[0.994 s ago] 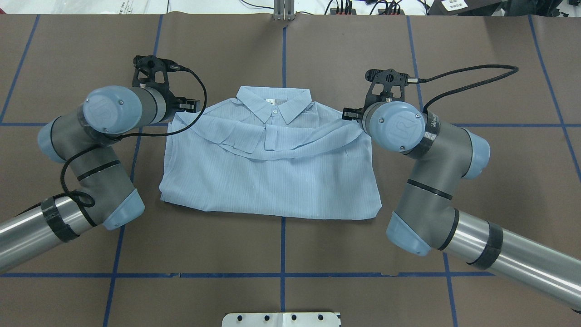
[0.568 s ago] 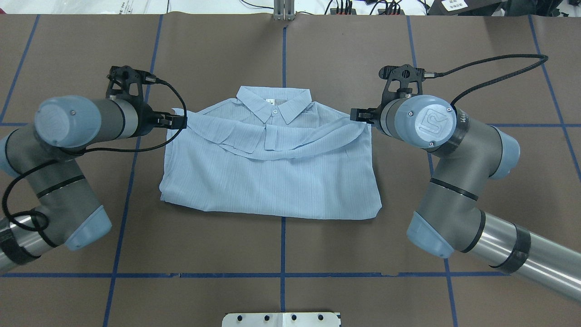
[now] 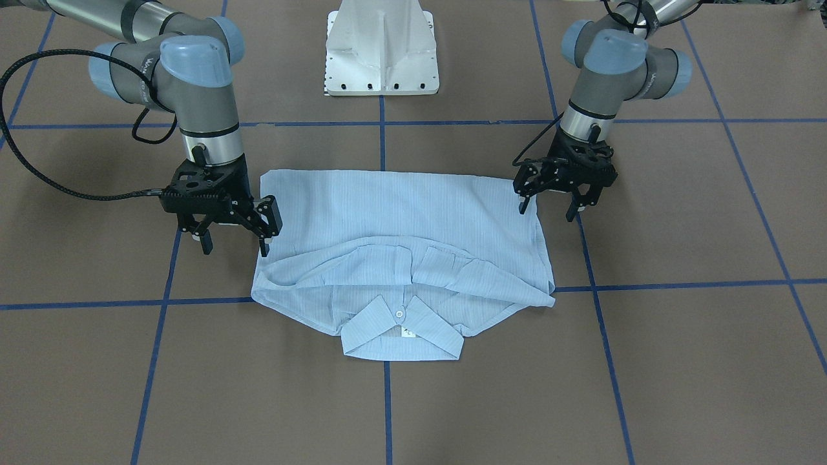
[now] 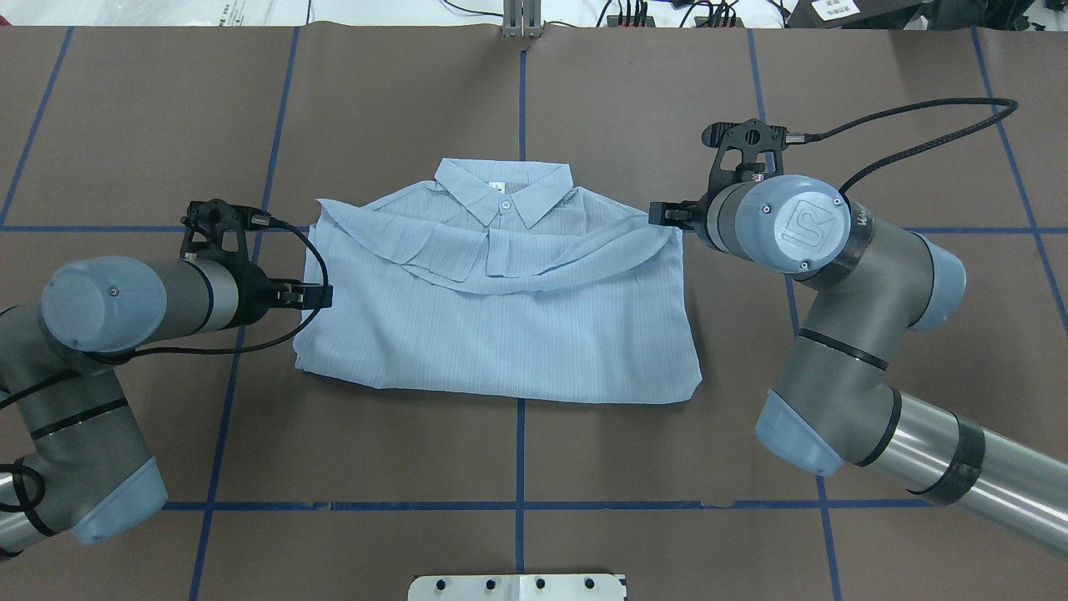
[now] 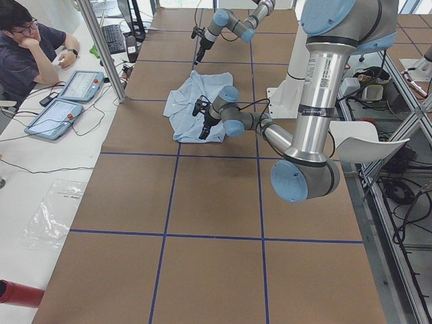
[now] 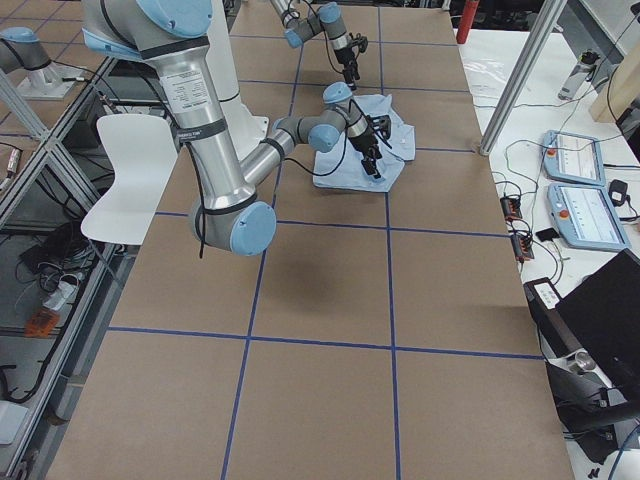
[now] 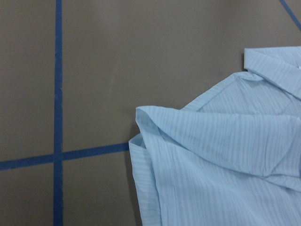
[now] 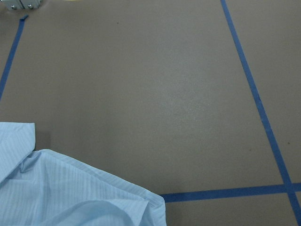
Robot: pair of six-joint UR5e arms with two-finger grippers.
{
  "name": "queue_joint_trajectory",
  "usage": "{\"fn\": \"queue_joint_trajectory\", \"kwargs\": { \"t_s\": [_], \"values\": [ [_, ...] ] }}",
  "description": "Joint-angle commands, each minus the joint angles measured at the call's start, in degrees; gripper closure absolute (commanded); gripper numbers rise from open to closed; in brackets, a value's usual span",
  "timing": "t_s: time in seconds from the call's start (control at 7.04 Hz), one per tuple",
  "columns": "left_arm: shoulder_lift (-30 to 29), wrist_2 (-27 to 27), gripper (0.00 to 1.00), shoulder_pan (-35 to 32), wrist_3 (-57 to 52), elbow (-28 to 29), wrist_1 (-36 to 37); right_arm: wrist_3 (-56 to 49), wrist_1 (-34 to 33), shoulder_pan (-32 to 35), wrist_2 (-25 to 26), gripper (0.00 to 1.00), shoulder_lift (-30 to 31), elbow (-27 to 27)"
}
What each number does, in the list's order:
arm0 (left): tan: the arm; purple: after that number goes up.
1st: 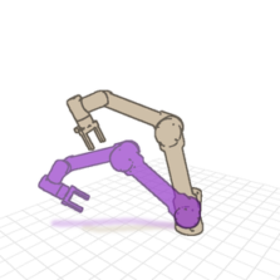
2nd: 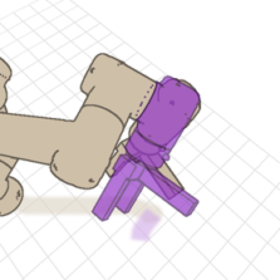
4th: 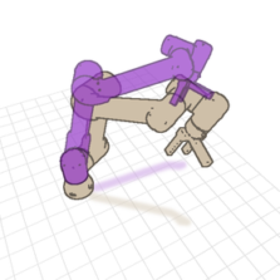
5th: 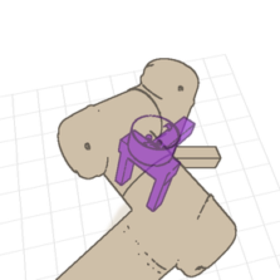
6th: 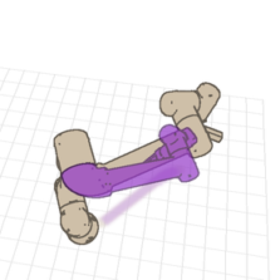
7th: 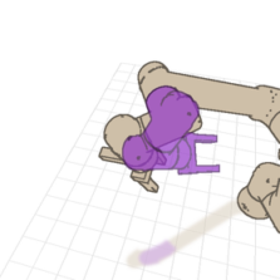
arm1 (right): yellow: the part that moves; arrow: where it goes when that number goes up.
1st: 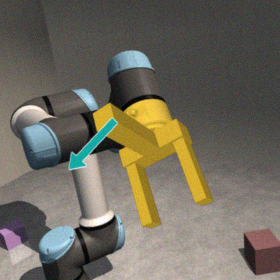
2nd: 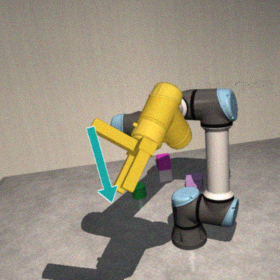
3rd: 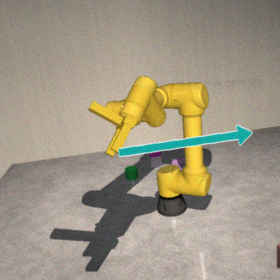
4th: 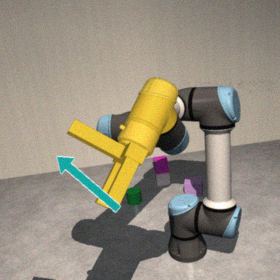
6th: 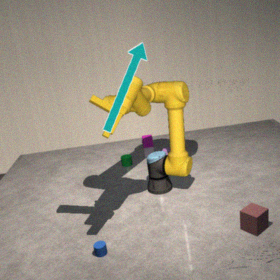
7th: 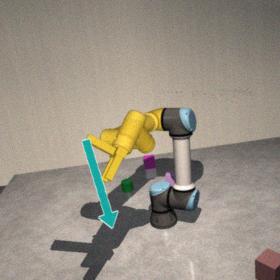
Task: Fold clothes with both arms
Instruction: 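Lower the left gripper to the shirt's side edge nearest it and grasp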
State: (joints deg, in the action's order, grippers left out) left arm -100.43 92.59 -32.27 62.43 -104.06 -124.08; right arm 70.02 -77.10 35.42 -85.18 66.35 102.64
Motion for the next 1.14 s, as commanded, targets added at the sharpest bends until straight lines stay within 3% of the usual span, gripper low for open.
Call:
{"fn": "queue_joint_trajectory", "kwargs": {
  "t_s": [0.0, 0.71, 0.85, 0.99],
  "values": [
    [0.3, -0.2, 0.26, 2.6, 1.9, -0.3, 0.1, 0.3, 0.0, -0.1, 0.1, 0.0, 0.0, -0.2],
    [3.5, -0.4, 0.34, 7.1, 2.8, -2.3, 0.2, 0.6, 0.0, -0.2, 0.2, 0.0, 0.1, -0.6],
    [3.4, -0.4, 0.46, 7.8, 3.9, -2.2, 0.1, 0.6, 0.1, -0.2, 0.2, 0.0, 0.1, -0.6],
    [3.3, -0.4, 0.85, 7.9, 5.1, -2.3, 0.1, 0.6, 0.0, -0.2, 0.2, 0.0, 0.2, -0.6]
  ]
}}
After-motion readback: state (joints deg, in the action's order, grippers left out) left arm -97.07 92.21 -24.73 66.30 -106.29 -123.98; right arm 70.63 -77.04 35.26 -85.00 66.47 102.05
